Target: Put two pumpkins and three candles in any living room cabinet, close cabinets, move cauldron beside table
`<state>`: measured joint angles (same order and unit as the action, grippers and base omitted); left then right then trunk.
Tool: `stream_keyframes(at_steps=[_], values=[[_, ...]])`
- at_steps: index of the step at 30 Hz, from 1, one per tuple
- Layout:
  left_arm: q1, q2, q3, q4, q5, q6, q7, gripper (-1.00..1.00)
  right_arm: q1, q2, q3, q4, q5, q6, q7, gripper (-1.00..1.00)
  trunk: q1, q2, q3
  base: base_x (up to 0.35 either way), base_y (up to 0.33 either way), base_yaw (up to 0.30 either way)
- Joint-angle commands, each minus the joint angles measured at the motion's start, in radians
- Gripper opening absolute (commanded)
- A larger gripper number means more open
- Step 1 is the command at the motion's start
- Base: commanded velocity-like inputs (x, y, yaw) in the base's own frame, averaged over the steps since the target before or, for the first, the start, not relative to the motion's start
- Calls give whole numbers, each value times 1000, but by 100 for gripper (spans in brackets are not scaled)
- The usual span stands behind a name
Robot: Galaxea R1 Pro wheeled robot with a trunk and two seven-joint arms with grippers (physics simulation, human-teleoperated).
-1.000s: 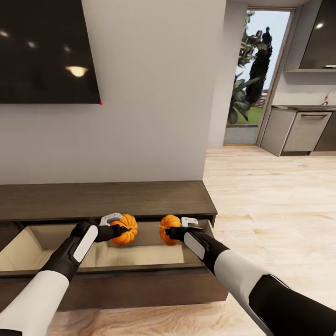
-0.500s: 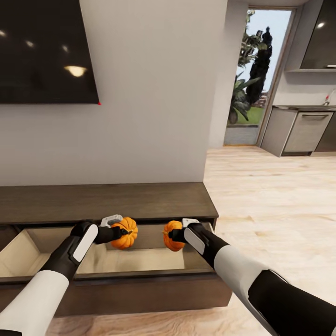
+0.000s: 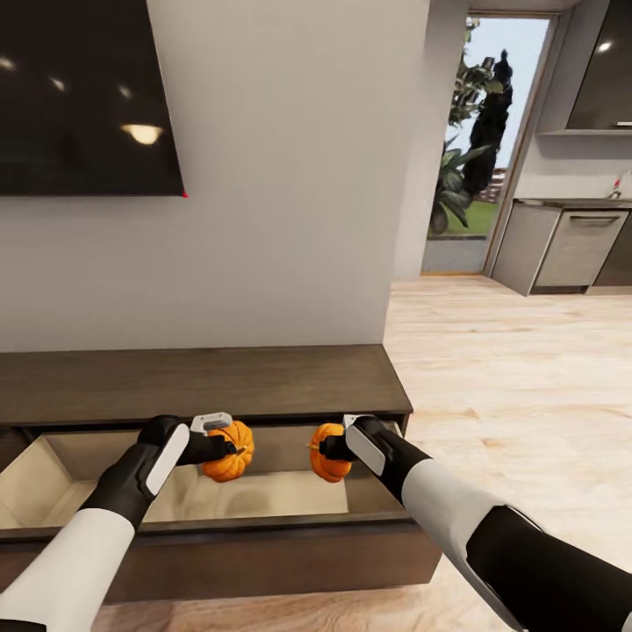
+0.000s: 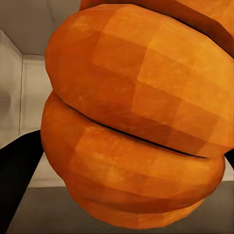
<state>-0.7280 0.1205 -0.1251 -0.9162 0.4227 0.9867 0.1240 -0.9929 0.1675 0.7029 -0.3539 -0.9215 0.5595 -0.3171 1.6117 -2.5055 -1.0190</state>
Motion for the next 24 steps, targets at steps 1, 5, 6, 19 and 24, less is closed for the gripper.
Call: stream_keyframes(at_steps=[1,5,6,19,24], values=[[-1,0,-4,-1,7,3,11,-100,-1,0,7,-2,-10,3,-10,-100,0,0,-1,0,0,0],[-1,-1,-4,0,3,4,11,-100,-1,0,7,-1,-11,7,-10,-100,0,0,-1,20,4,0],[-1,-1,-4,0,3,4,11,-100,-1,0,7,-1,-11,8,-11,-100,0,0,-1,113,47,0],[-1,-1,-32,-1,-2,4,11,-100,-1,-2,6,-3,-67,49,-17,-100,0,0,-1,34,9,0],[-1,-1,-38,-1,-3,4,11,-100,-1,-2,6,-3,-68,49,-16,-100,0,-1,-5,1,0,0]])
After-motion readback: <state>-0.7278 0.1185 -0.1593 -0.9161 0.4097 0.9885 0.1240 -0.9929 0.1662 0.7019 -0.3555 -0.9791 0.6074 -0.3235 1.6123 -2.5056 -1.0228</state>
